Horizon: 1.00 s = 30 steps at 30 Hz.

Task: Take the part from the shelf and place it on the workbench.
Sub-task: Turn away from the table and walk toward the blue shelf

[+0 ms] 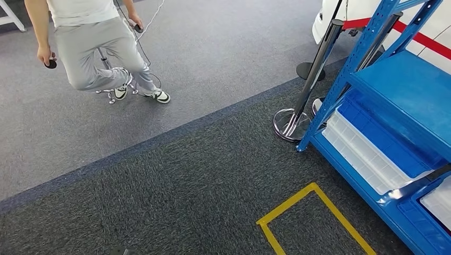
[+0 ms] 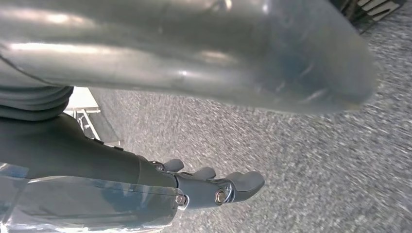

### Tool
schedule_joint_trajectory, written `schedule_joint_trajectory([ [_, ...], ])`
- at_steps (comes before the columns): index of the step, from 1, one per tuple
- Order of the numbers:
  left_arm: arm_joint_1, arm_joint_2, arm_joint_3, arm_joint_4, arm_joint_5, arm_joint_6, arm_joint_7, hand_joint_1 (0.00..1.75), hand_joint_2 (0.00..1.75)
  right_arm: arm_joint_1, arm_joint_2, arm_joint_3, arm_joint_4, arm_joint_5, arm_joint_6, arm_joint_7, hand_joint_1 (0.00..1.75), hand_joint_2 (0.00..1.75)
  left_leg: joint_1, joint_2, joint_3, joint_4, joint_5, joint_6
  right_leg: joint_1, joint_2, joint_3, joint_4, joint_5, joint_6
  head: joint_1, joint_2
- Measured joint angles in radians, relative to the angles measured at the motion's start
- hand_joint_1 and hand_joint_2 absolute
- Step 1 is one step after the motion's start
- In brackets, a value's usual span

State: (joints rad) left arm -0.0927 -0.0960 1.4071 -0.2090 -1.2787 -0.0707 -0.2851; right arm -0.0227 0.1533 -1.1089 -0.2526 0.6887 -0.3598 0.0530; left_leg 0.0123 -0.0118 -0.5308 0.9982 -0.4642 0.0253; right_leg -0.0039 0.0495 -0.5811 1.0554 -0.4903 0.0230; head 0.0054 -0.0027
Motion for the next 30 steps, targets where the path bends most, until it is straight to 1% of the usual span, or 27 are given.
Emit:
schedule_joint_trajectory([
  [1,0.001,0.0,0.002,0.0,0.005,-0.002,0.002,0.0,0.0,-0.001,0.0,0.0,0.0,0.002,0.001,0.0,0.0,0.0,0.0,0.008,0.0,-0.002,0.002,0.005,-0.001,-0.016,-0.024,0.051,-0.032,0.003,0.002,0.0],
  [2,0.002,0.0,0.006,0.0,0.012,-0.005,0.006,0.0,0.0,-0.002,0.0,0.0,0.001,0.004,0.001,0.0,0.0,0.0,-0.001,0.015,-0.002,-0.003,0.003,0.007,-0.002,-0.029,-0.056,0.117,-0.068,0.006,0.004,0.0],
  [3,0.003,0.0,0.011,0.0,0.021,-0.007,0.013,0.0,0.0,-0.003,0.0,0.0,0.001,0.007,0.002,0.0,0.0,0.0,-0.002,0.023,-0.004,-0.002,0.003,0.009,-0.003,-0.036,-0.088,0.183,-0.097,0.009,0.006,0.0],
  [4,0.003,0.0,0.017,0.0,0.029,-0.008,0.022,0.0,0.0,-0.003,0.0,0.0,0.001,0.01,0.003,0.0,0.0,0.0,-0.003,0.031,-0.005,-0.002,0.002,0.009,-0.005,-0.039,-0.109,0.227,-0.11,0.011,0.006,0.0],
  [5,0.003,0.0,0.023,0.0,0.035,-0.007,0.03,0.0,0.0,-0.003,0.0,0.0,0.002,0.013,0.004,0.001,0.0,0.0,-0.003,0.038,-0.006,-0.001,0.002,0.009,-0.007,-0.041,-0.114,0.236,-0.103,0.013,0.006,0.0],
  [6,0.003,0.0,0.027,0.0,0.037,-0.003,0.036,0.0,0.0,-0.002,0.0,0.0,0.002,0.014,0.004,0.002,0.0,0.0,-0.003,0.044,-0.005,-0.001,0.001,0.008,-0.008,-0.044,-0.097,0.204,-0.078,0.013,0.006,0.0],
  [8,0.003,-0.001,0.031,0.0,0.037,0.002,0.042,0.0,0.0,-0.002,0.0,0.0,0.002,0.014,0.004,0.003,0.0,0.0,-0.004,0.054,-0.001,0.0,-0.002,0.002,-0.008,-0.066,-0.022,0.064,-0.013,0.009,0.006,0.0],
  [9,0.003,-0.001,0.032,0.0,0.037,0.003,0.043,0.0,0.0,-0.003,0.0,0.0,0.002,0.014,0.004,0.003,0.0,0.0,-0.006,0.058,0.001,0.001,-0.004,-0.003,-0.006,-0.075,0.01,0.003,0.009,0.004,0.005,0.0],
  [10,0.003,-0.001,0.034,0.0,0.037,0.003,0.043,0.0,0.0,-0.003,0.0,0.0,0.002,0.014,0.004,0.004,0.0,0.0,-0.007,0.062,0.002,0.002,-0.006,-0.009,-0.003,-0.081,0.028,-0.034,0.019,-0.001,0.005,0.0],
  [11,0.002,-0.001,0.035,0.0,0.037,0.003,0.043,0.0,0.0,-0.004,-0.001,0.0,0.002,0.014,0.004,0.004,0.0,0.0,-0.008,0.066,0.003,0.003,-0.007,-0.015,0.001,-0.081,0.031,-0.045,0.018,-0.006,0.004,0.0],
  [12,0.0,-0.001,0.035,0.0,0.037,0.003,0.044,0.0,0.0,-0.004,-0.001,0.0,0.002,0.014,0.005,0.004,0.0,0.0,-0.008,0.07,0.005,0.002,-0.007,-0.021,0.003,-0.074,0.029,-0.046,0.02,-0.011,0.004,0.0],
  [13,-0.001,-0.001,0.036,0.0,0.039,0.002,0.044,0.0,0.0,-0.004,-0.001,0.0,0.002,0.014,0.006,0.004,0.0,0.0,-0.007,0.071,0.005,0.004,-0.009,-0.028,0.001,-0.069,0.029,-0.048,0.022,-0.017,0.004,0.0],
  [14,-0.002,-0.001,0.037,0.0,0.043,0.002,0.045,0.0,0.0,-0.005,-0.001,0.0,0.002,0.014,0.008,0.004,0.0,0.0,-0.005,0.065,0.002,0.014,-0.018,-0.034,-0.001,-0.064,0.03,-0.051,0.025,-0.023,0.003,0.0],
  [15,-0.002,-0.001,0.04,0.0,0.048,0.0,0.047,0.0,0.0,-0.005,-0.001,0.0,0.002,0.014,0.01,0.004,0.0,0.0,-0.004,0.054,-0.008,0.04,-0.037,-0.039,-0.004,-0.06,0.032,-0.055,0.028,-0.03,0.002,0.0],
  [16,-0.002,-0.002,0.043,0.0,0.052,-0.001,0.049,0.0,0.0,-0.005,-0.001,0.0,0.002,0.014,0.014,0.004,0.0,0.0,-0.002,0.041,-0.028,0.086,-0.066,-0.043,-0.006,-0.056,0.033,-0.058,0.031,-0.035,0.0,0.0],
  [18,0.001,-0.002,0.048,0.0,0.054,-0.002,0.052,0.0,0.0,-0.006,-0.002,0.0,0.003,0.014,0.021,0.004,0.0,0.0,-0.001,0.025,-0.09,0.22,-0.134,-0.048,-0.003,-0.045,0.031,-0.058,0.031,-0.04,-0.002,0.0],
  [19,0.003,-0.002,0.05,0.0,0.053,-0.002,0.053,0.0,0.0,-0.005,-0.002,0.0,0.003,0.015,0.026,0.005,0.0,0.0,-0.001,0.023,-0.116,0.274,-0.152,-0.048,-0.001,-0.038,0.03,-0.057,0.031,-0.04,-0.002,0.0],
  [20,0.004,-0.002,0.051,0.0,0.053,-0.002,0.054,0.0,0.0,-0.005,-0.002,0.0,0.003,0.017,0.031,0.006,0.0,0.0,-0.001,0.022,-0.127,0.297,-0.15,-0.048,0.0,-0.031,0.03,-0.055,0.031,-0.041,-0.002,0.0],
  [21,0.004,-0.002,0.052,0.0,0.052,-0.002,0.055,0.0,0.0,-0.004,-0.002,0.0,0.003,0.02,0.035,0.007,0.0,0.0,-0.001,0.022,-0.12,0.279,-0.128,-0.046,0.001,-0.023,0.03,-0.054,0.031,-0.041,-0.002,0.0],
  [22,0.005,-0.002,0.052,0.0,0.05,-0.003,0.056,0.0,0.0,-0.004,-0.002,0.0,0.004,0.023,0.038,0.008,0.0,0.0,-0.001,0.019,-0.094,0.222,-0.092,-0.043,0.001,-0.015,0.031,-0.052,0.03,-0.04,-0.002,0.0],
  [23,0.004,-0.002,0.052,0.0,0.049,-0.003,0.057,0.0,0.0,-0.004,-0.002,0.0,0.004,0.027,0.04,0.008,0.0,0.0,-0.001,0.01,-0.06,0.149,-0.055,-0.04,0.001,-0.007,0.031,-0.051,0.029,-0.039,-0.002,0.0],
  [24,0.004,-0.002,0.052,0.0,0.047,-0.003,0.058,0.0,0.0,-0.005,-0.002,0.0,0.004,0.03,0.043,0.008,0.0,0.0,-0.001,-0.001,-0.03,0.082,-0.029,-0.037,0.002,0.0,0.031,-0.047,0.028,-0.036,-0.002,0.0],
  [25,0.003,-0.002,0.052,0.0,0.045,-0.003,0.059,0.0,0.0,-0.005,-0.002,0.0,0.004,0.032,0.045,0.008,0.0,0.0,-0.002,-0.011,-0.009,0.036,-0.015,-0.033,0.002,0.006,0.029,-0.045,0.028,-0.031,-0.002,0.0],
  [26,0.003,-0.002,0.052,0.0,0.043,-0.002,0.06,0.0,0.0,-0.004,-0.002,0.0,0.004,0.035,0.048,0.009,0.0,0.0,-0.004,-0.017,-0.001,0.014,-0.012,-0.03,0.002,0.011,0.027,-0.044,0.028,-0.026,-0.001,0.0],
  [28,0.001,-0.003,0.052,0.0,0.04,0.0,0.061,0.0,0.0,-0.002,-0.002,0.0,0.004,0.04,0.052,0.013,0.0,0.0,-0.005,-0.011,0.001,0.007,-0.011,-0.019,0.001,0.018,0.025,-0.045,0.029,-0.013,-0.001,0.0],
  [29,0.001,-0.003,0.052,0.0,0.038,0.002,0.062,0.0,0.0,0.0,-0.002,0.0,0.004,0.044,0.053,0.016,0.0,0.0,-0.004,-0.005,0.003,0.003,-0.007,-0.012,0.0,0.013,0.022,-0.041,0.025,-0.007,-0.001,0.0],
  [30,0.0,-0.003,0.052,0.0,0.036,0.003,0.062,0.0,0.0,0.0,-0.002,0.0,0.004,0.047,0.053,0.018,0.0,0.0,-0.002,0.001,0.004,-0.002,-0.003,-0.005,0.0,0.002,0.016,-0.026,0.013,-0.002,0.001,0.0],
])
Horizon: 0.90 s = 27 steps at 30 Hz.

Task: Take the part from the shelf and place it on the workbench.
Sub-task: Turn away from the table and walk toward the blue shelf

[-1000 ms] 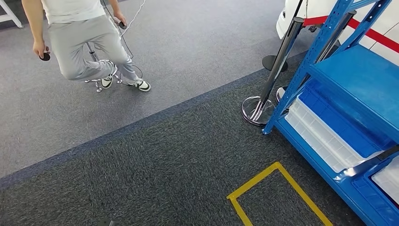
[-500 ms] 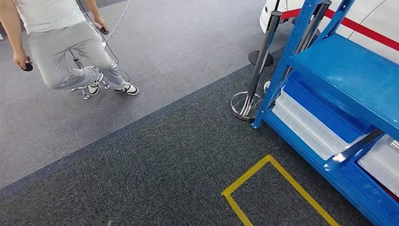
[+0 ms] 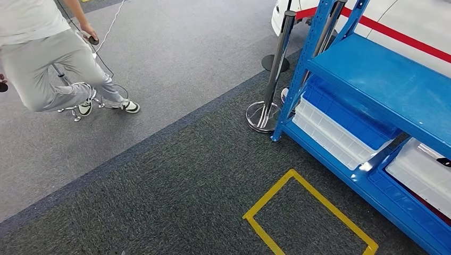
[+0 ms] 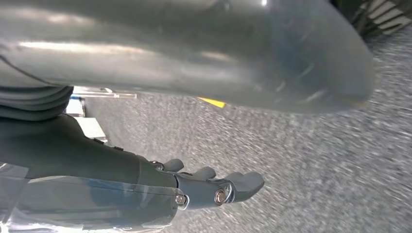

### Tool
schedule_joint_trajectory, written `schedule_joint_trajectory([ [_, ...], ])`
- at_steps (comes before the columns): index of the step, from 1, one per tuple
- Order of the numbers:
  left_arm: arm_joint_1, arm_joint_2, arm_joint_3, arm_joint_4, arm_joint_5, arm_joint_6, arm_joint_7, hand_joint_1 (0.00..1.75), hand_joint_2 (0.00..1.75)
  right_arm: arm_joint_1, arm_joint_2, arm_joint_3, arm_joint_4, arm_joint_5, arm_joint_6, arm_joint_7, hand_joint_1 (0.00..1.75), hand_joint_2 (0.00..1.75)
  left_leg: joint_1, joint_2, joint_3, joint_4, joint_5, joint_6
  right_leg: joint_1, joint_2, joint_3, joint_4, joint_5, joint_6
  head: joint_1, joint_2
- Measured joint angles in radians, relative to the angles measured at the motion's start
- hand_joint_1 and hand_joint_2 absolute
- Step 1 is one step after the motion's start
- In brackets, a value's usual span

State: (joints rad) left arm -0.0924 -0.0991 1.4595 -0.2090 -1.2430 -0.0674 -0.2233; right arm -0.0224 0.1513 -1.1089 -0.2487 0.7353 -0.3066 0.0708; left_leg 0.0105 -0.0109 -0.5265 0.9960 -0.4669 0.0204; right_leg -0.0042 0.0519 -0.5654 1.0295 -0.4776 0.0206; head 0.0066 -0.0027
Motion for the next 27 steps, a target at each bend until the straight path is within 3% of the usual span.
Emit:
schedule_joint_trajectory([
  [2,0.002,0.0,0.0,0.0,-0.003,0.001,0.001,0.0,0.0,0.0,0.0,0.0,0.0,0.004,0.0,0.002,0.0,0.0,0.001,0.014,0.0,-0.006,0.005,0.009,-0.002,-0.029,-0.045,0.095,-0.059,0.008,0.005,0.0],
  [4,0.004,0.0,0.0,0.0,-0.005,0.002,0.004,0.0,0.0,-0.001,0.0,0.0,0.0,0.007,0.0,0.002,0.0,0.0,0.0,0.029,-0.002,-0.005,0.004,0.012,-0.006,-0.041,-0.111,0.227,-0.118,0.015,0.007,0.0],
  [5,0.005,0.0,0.0,0.0,-0.006,0.003,0.005,0.0,0.0,0.0,0.0,0.0,0.0,0.01,0.0,0.002,0.0,0.0,-0.001,0.036,-0.002,-0.004,0.003,0.012,-0.007,-0.043,-0.128,0.261,-0.123,0.017,0.007,0.0],
  [6,0.005,0.0,0.0,0.0,-0.007,0.003,0.007,0.0,0.0,0.001,0.0,0.0,0.0,0.013,0.0,0.002,0.0,0.0,-0.001,0.042,-0.002,-0.004,0.002,0.011,-0.009,-0.045,-0.127,0.257,-0.108,0.019,0.007,0.0],
  [7,0.005,0.0,0.0,0.0,-0.007,0.003,0.008,0.0,0.0,0.002,0.0,0.0,0.0,0.016,0.0,0.002,0.0,0.0,-0.001,0.047,0.0,-0.003,0.001,0.009,-0.009,-0.049,-0.104,0.212,-0.076,0.018,0.007,0.0],
  [8,0.004,0.0,0.0,0.0,-0.008,0.003,0.009,0.0,0.0,0.002,0.0,0.0,0.0,0.019,0.0,0.002,0.0,0.0,-0.001,0.051,0.003,-0.003,-0.002,0.006,-0.009,-0.058,-0.068,0.142,-0.038,0.016,0.007,0.0],
  [10,0.004,-0.001,-0.001,0.0,-0.01,0.002,0.011,0.0,0.0,0.001,0.0,0.0,0.0,0.023,0.0,0.002,0.0,0.0,-0.005,0.06,0.007,0.0,-0.008,-0.003,-0.003,-0.08,-0.007,0.02,0.007,0.006,0.007,0.0],
  [13,0.001,-0.001,-0.001,0.0,-0.013,0.002,0.015,0.0,0.0,0.0,0.002,0.001,0.0,0.028,0.0,0.002,0.0,0.0,-0.008,0.073,0.012,0.0,-0.013,-0.021,0.003,-0.076,0.006,-0.018,0.012,-0.013,0.005,0.0],
  [15,-0.001,-0.001,-0.002,0.0,-0.014,0.002,0.017,0.0,0.0,0.0,0.003,0.001,0.0,0.031,0.001,0.002,0.0,0.0,-0.005,0.064,0.009,0.016,-0.027,-0.033,0.0,-0.065,0.008,-0.024,0.016,-0.025,0.004,0.0],
  [17,-0.001,-0.002,-0.002,0.0,-0.014,0.003,0.018,0.0,0.0,-0.001,0.004,0.001,0.0,0.033,0.001,0.002,0.0,0.0,-0.001,0.038,-0.027,0.098,-0.08,-0.042,-0.004,-0.057,0.01,-0.028,0.021,-0.036,0.002,0.0],
  [19,0.002,-0.002,-0.002,0.0,-0.014,0.007,0.019,0.0,0.0,-0.001,0.005,0.001,0.0,0.035,0.002,0.001,0.0,0.0,0.0,0.024,-0.093,0.237,-0.146,-0.046,-0.001,-0.045,0.008,-0.027,0.021,-0.041,0.0,0.0],
  [20,0.003,-0.002,-0.002,0.0,-0.014,0.01,0.019,0.0,0.0,0.0,0.005,0.001,0.0,0.036,0.003,0.001,0.0,0.0,0.0,0.022,-0.118,0.287,-0.159,-0.046,0.0,-0.038,0.008,-0.026,0.021,-0.042,0.0,0.0],
  [21,0.004,-0.002,-0.002,0.0,-0.014,0.012,0.019,0.0,0.0,0.0,0.005,0.001,0.0,0.037,0.003,0.001,0.0,0.0,0.0,0.021,-0.126,0.299,-0.15,-0.046,0.001,-0.03,0.008,-0.025,0.02,-0.042,0.0,0.0],
  [22,0.004,-0.002,-0.002,0.0,-0.015,0.014,0.019,0.0,0.0,0.0,0.005,0.001,0.0,0.037,0.003,0.001,0.0,0.0,0.0,0.02,-0.114,0.269,-0.121,-0.044,0.001,-0.022,0.009,-0.024,0.02,-0.041,0.0,0.0],
  [24,0.004,-0.001,-0.002,0.0,-0.015,0.016,0.019,0.0,0.0,0.0,0.006,0.001,0.0,0.038,0.003,0.001,0.0,0.0,0.0,0.003,-0.053,0.129,-0.044,-0.037,0.001,-0.005,0.011,-0.021,0.018,-0.039,0.0,0.0],
  [26,0.003,-0.001,-0.002,0.0,-0.016,0.017,0.019,0.0,0.0,-0.001,0.006,0.001,0.0,0.039,0.004,0.001,0.0,0.0,-0.001,-0.018,-0.011,0.029,-0.01,-0.029,0.003,0.008,0.008,-0.016,0.016,-0.031,0.001,0.0],
  [27,0.002,-0.001,-0.002,0.0,-0.016,0.017,0.019,0.0,0.0,-0.001,0.007,0.001,0.0,0.039,0.004,0.001,0.0,0.0,-0.002,-0.022,-0.006,0.014,-0.011,-0.025,0.003,0.013,0.006,-0.015,0.016,-0.025,0.001,0.0],
])
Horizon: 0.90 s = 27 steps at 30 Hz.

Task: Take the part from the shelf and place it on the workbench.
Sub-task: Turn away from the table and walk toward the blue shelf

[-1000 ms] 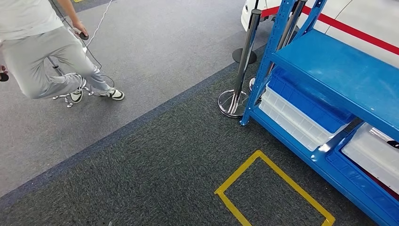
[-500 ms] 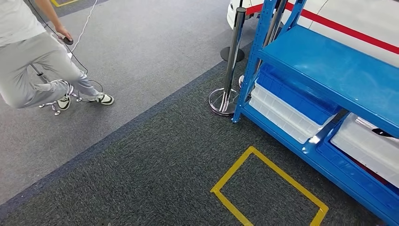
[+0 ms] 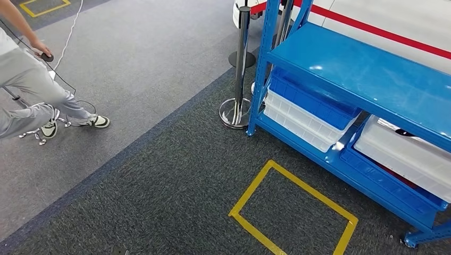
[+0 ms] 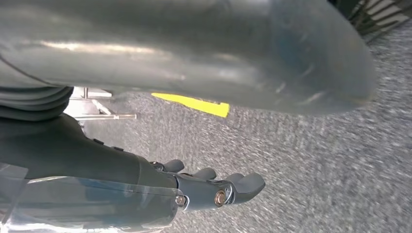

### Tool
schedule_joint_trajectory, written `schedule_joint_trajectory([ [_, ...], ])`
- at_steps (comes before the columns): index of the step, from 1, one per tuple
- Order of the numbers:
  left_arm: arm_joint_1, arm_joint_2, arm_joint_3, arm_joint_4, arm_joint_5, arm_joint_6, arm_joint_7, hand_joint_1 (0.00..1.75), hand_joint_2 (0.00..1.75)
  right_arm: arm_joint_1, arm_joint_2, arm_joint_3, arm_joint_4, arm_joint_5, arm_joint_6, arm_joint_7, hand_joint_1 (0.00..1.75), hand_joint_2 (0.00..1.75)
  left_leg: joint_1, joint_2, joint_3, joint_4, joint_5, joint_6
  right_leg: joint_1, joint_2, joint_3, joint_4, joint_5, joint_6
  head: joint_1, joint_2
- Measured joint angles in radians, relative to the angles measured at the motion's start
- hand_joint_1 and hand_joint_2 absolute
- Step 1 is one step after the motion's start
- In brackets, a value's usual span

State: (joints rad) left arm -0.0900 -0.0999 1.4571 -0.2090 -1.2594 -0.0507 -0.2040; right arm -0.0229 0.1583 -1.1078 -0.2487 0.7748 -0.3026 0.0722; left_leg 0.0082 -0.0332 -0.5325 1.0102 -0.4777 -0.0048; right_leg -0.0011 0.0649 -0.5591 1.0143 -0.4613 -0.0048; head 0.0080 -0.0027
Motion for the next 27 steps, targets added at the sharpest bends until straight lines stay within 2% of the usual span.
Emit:
schedule_joint_trajectory([
  [2,-0.001,-0.001,-0.001,0.0,-0.001,0.0,0.0,0.0,0.0,0.002,0.0,0.0,0.0,0.001,0.0,0.0,0.0,0.0,0.001,0.009,0.002,-0.008,0.005,0.011,-0.002,0.008,-0.002,-0.001,0.002,0.013,0.0,0.0],
  [4,-0.002,-0.002,-0.001,0.0,-0.002,0.0,0.001,0.0,0.0,0.004,0.0,0.0,0.0,0.001,0.0,0.001,0.0,0.0,0.006,0.022,0.006,-0.019,0.014,0.025,-0.001,-0.008,-0.015,0.027,-0.021,0.023,0.002,0.0],
  [5,-0.002,-0.003,-0.002,0.0,-0.002,0.0,0.002,0.0,0.0,0.003,0.0,0.0,0.0,0.002,0.0,0.001,0.0,0.0,0.007,0.029,0.006,-0.023,0.018,0.03,-0.002,-0.023,-0.036,0.071,-0.05,0.027,0.005,0.0],
  [7,0.001,-0.002,-0.002,0.0,-0.003,0.0,0.002,0.0,0.0,0.002,0.0,0.0,0.0,0.002,0.0,0.0,0.0,0.0,0.005,0.044,0.004,-0.024,0.018,0.034,-0.006,-0.048,-0.099,0.202,-0.118,0.034,0.009,0.0],
  [8,0.002,-0.002,-0.002,0.0,-0.004,0.0,0.002,0.0,0.0,0.002,0.0,0.0,0.0,0.003,0.0,0.0,0.0,0.0,0.004,0.052,0.003,-0.023,0.018,0.034,-0.008,-0.054,-0.125,0.256,-0.137,0.037,0.009,0.0],
  [9,0.002,-0.002,-0.002,0.0,-0.004,0.0,0.002,0.0,0.0,0.002,0.0,0.0,0.0,0.003,0.0,0.0,0.0,0.0,0.003,0.058,0.003,-0.023,0.017,0.034,-0.01,-0.056,-0.136,0.278,-0.135,0.039,0.009,0.0],
  [10,0.002,-0.002,-0.002,0.0,-0.004,0.0,0.003,0.0,0.0,0.003,0.0,0.0,0.0,0.003,0.0,0.0,0.0,0.0,0.003,0.064,0.005,-0.023,0.016,0.033,-0.011,-0.059,-0.126,0.26,-0.114,0.04,0.009,0.0],
  [12,0.001,-0.003,-0.002,0.0,-0.004,0.0,0.003,0.0,0.0,0.003,0.0,0.0,0.0,0.003,0.001,0.0,0.0,0.0,0.003,0.074,0.01,-0.021,0.011,0.027,-0.012,-0.08,-0.058,0.129,-0.046,0.036,0.01,0.0],
  [14,0.001,-0.003,-0.003,0.0,-0.006,0.0,0.003,0.0,0.0,0.001,0.0,0.0,0.0,0.004,0.001,0.0,0.0,0.0,-0.001,0.083,0.015,-0.018,0.005,0.017,-0.006,-0.103,-0.003,0.018,-0.008,0.026,0.009,0.0],
  [15,0.0,-0.003,-0.005,0.0,-0.007,0.0,0.003,0.0,0.0,0.001,0.0,0.0,0.0,0.004,0.002,0.0,0.0,0.0,-0.003,0.088,0.016,-0.017,0.003,0.011,-0.004,-0.107,0.005,-0.001,-0.006,0.02,0.008,0.0],
  [17,-0.002,-0.003,-0.008,0.0,-0.008,0.0,0.003,0.0,0.0,0.0,0.0,0.0,0.0,0.005,0.003,0.0,0.0,0.0,-0.004,0.097,0.019,-0.017,0.001,0.0,-0.001,-0.093,0.002,-0.004,-0.004,0.009,0.007,0.0],
  [19,-0.003,-0.003,-0.011,0.0,-0.01,0.0,0.003,0.0,0.0,-0.001,0.0,0.0,0.0,0.007,0.005,0.0,0.0,0.0,-0.001,0.084,0.011,0.008,-0.02,-0.012,-0.004,-0.082,0.004,-0.009,0.0,-0.004,0.005,0.0],
  [21,-0.002,-0.003,-0.012,0.0,-0.012,0.0,0.003,0.0,0.0,-0.001,0.0,0.0,0.0,0.012,0.009,0.0,0.0,0.0,0.003,0.057,-0.033,0.106,-0.08,-0.019,-0.006,-0.073,0.004,-0.012,0.004,-0.014,0.0,0.0],
  [23,0.0,-0.003,-0.014,0.0,-0.015,0.0,0.003,0.0,0.0,-0.001,0.0,0.0,0.0,0.017,0.013,0.002,0.0,0.0,0.004,0.046,-0.095,0.236,-0.135,-0.022,-0.003,-0.06,0.001,-0.011,0.004,-0.018,-0.002,0.0],
  [24,0.002,-0.003,-0.015,0.0,-0.016,0.0,0.003,0.0,0.0,-0.001,0.0,0.0,0.0,0.019,0.014,0.003,0.0,0.0,0.004,0.045,-0.113,0.269,-0.138,-0.022,-0.002,-0.052,0.001,-0.01,0.004,-0.019,-0.003,0.0],
  [25,0.002,-0.003,-0.016,0.0,-0.016,0.0,0.001,0.0,0.0,-0.001,0.0,0.0,0.0,0.021,0.015,0.004,0.0,0.0,0.004,0.044,-0.114,0.265,-0.122,-0.02,-0.001,-0.043,0.001,-0.009,0.004,-0.019,-0.003,0.0],
  [26,0.003,-0.003,-0.017,0.0,-0.016,0.0,-0.001,0.0,0.0,-0.001,0.0,0.0,0.0,0.023,0.015,0.005,0.0,0.0,0.004,0.041,-0.095,0.221,-0.088,-0.017,-0.001,-0.035,0.002,-0.008,0.004,-0.019,-0.003,0.0],
  [27,0.002,-0.003,-0.018,0.0,-0.015,0.0,-0.005,0.0,0.0,-0.001,0.0,0.0,0.0,0.026,0.015,0.006,0.0,0.0,0.004,0.034,-0.064,0.15,-0.047,-0.012,-0.001,-0.026,0.003,-0.006,0.003,-0.018,-0.003,0.0],
])
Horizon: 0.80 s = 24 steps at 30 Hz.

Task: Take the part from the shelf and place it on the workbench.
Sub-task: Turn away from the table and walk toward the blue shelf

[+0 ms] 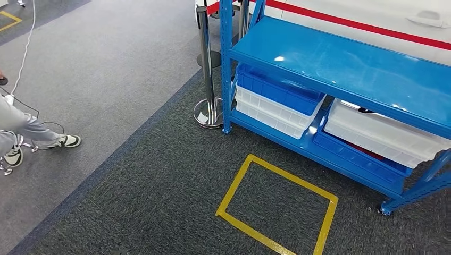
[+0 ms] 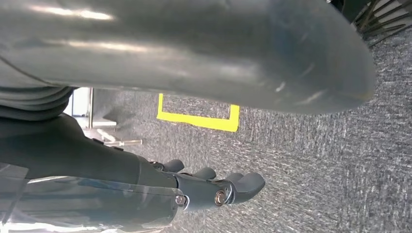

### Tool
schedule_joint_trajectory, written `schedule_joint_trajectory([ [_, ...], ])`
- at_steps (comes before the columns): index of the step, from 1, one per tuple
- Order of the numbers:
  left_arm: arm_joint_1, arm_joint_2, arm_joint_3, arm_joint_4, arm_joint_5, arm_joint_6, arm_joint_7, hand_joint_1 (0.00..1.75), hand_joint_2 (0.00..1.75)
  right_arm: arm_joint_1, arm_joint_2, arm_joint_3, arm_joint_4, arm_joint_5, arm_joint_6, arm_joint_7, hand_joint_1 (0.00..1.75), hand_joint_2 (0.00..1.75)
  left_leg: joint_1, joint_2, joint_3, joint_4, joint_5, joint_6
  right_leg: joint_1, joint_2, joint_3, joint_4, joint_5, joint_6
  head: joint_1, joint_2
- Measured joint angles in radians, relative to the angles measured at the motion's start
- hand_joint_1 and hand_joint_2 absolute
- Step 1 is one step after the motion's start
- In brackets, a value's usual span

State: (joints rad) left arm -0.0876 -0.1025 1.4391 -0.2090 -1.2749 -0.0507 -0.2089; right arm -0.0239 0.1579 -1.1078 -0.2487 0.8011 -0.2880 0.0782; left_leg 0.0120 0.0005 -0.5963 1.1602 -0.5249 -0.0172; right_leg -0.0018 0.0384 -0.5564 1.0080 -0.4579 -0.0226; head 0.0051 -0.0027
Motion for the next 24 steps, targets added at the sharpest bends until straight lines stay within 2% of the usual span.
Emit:
schedule_joint_trajectory([
  [2,-0.001,0.001,-0.001,0.0,0.002,0.0,-0.008,0.0,0.0,-0.001,0.0,0.0,0.0,0.006,0.0,0.0,0.0,0.0,-0.002,-0.021,0.053,-0.121,0.045,0.008,0.002,0.013,-0.001,0.004,-0.001,0.006,0.0,0.0],
  [3,-0.002,0.001,-0.001,0.0,0.004,0.0,-0.011,0.0,0.0,-0.001,0.0,0.0,0.0,0.008,0.001,0.0,0.0,0.0,-0.003,-0.029,0.065,-0.15,0.051,0.011,0.002,0.018,-0.003,0.005,-0.001,0.011,0.0,0.0],
  [5,-0.004,0.001,-0.001,0.0,0.007,-0.001,-0.018,0.0,0.0,0.001,0.0,0.0,0.0,0.009,0.001,0.0,0.0,0.0,-0.005,-0.026,0.067,-0.159,0.051,0.017,0.001,0.027,-0.006,0.003,0.002,0.024,0.0,0.0],
  [7,-0.005,0.0,-0.002,0.0,0.009,-0.002,-0.022,0.0,0.0,0.003,0.0,0.0,0.0,0.01,0.001,0.0,0.0,0.0,-0.002,-0.016,0.071,-0.169,0.059,0.03,0.0,0.014,-0.009,0.013,-0.007,0.036,0.002,0.0],
  [9,-0.004,0.0,-0.002,0.0,0.01,-0.003,-0.023,0.0,0.0,0.002,-0.001,0.0,0.0,0.01,0.002,0.002,0.0,0.0,0.002,-0.002,0.074,-0.178,0.066,0.041,-0.001,-0.014,-0.039,0.08,-0.055,0.045,0.007,0.0],
  [11,-0.002,0.0,-0.002,0.0,0.012,-0.003,-0.023,0.0,0.0,0.001,-0.001,0.0,0.0,0.011,0.002,0.003,0.0,0.0,0.0,0.011,0.071,-0.179,0.067,0.044,-0.004,-0.027,-0.1,0.208,-0.122,0.053,0.01,0.0],
  [12,-0.001,0.0,-0.002,0.0,0.012,-0.003,-0.023,0.0,0.0,0.001,-0.001,0.0,0.0,0.012,0.002,0.004,0.0,0.0,0.0,0.018,0.07,-0.178,0.067,0.044,-0.007,-0.027,-0.125,0.261,-0.141,0.056,0.01,0.0],
  [13,0.0,0.0,-0.002,0.0,0.012,-0.003,-0.023,0.0,0.0,0.001,-0.001,0.0,0.0,0.014,0.002,0.005,0.0,0.0,-0.001,0.025,0.069,-0.177,0.066,0.043,-0.01,-0.029,-0.136,0.285,-0.141,0.06,0.01,0.0],
  [14,0.0,0.0,-0.002,0.0,0.013,-0.003,-0.022,0.0,0.0,0.002,-0.001,0.0,0.0,0.016,0.002,0.007,0.0,0.0,0.0,0.031,0.069,-0.175,0.065,0.042,-0.012,-0.031,-0.128,0.271,-0.121,0.062,0.01,0.0],
  [16,-0.001,0.0,-0.002,0.0,0.014,-0.003,-0.02,0.0,0.0,0.002,-0.002,-0.001,0.0,0.021,0.002,0.01,0.0,0.0,0.0,0.041,0.072,-0.171,0.06,0.036,-0.015,-0.049,-0.065,0.152,-0.053,0.062,0.01,0.0],
  [18,-0.001,0.0,-0.003,0.0,0.015,-0.001,-0.016,0.0,0.0,0.0,-0.002,-0.001,0.0,0.025,0.003,0.013,0.0,0.0,-0.004,0.05,0.074,-0.164,0.052,0.024,-0.01,-0.075,-0.01,0.04,-0.015,0.051,0.009,0.0],
  [19,-0.002,0.0,-0.003,0.0,0.015,0.0,-0.015,0.0,0.0,-0.001,-0.002,-0.002,0.0,0.026,0.003,0.013,0.0,0.0,-0.007,0.056,0.074,-0.162,0.05,0.018,-0.007,-0.081,-0.001,0.016,-0.012,0.044,0.008,0.0],
  [21,-0.004,0.0,-0.004,0.0,0.014,0.0,-0.012,0.0,0.0,-0.002,-0.002,-0.003,0.0,0.027,0.003,0.013,0.0,0.0,-0.007,0.065,0.077,-0.161,0.046,0.006,-0.005,-0.07,-0.004,0.011,-0.012,0.029,0.005,0.0],
  [23,-0.005,0.0,-0.005,0.0,0.011,0.0,-0.011,0.0,0.0,-0.001,-0.002,-0.004,0.0,0.027,0.003,0.013,0.0,0.0,-0.002,0.051,0.069,-0.134,0.023,-0.005,-0.007,-0.06,-0.002,0.006,-0.008,0.015,0.003,0.0],
  [24,-0.005,0.0,-0.006,0.0,0.01,0.0,-0.01,0.0,0.0,-0.002,-0.002,-0.005,0.0,0.027,0.003,0.013,0.0,0.0,0.0,0.038,0.052,-0.094,-0.004,-0.01,-0.008,-0.056,-0.002,0.004,-0.006,0.008,0.001,0.0],
])
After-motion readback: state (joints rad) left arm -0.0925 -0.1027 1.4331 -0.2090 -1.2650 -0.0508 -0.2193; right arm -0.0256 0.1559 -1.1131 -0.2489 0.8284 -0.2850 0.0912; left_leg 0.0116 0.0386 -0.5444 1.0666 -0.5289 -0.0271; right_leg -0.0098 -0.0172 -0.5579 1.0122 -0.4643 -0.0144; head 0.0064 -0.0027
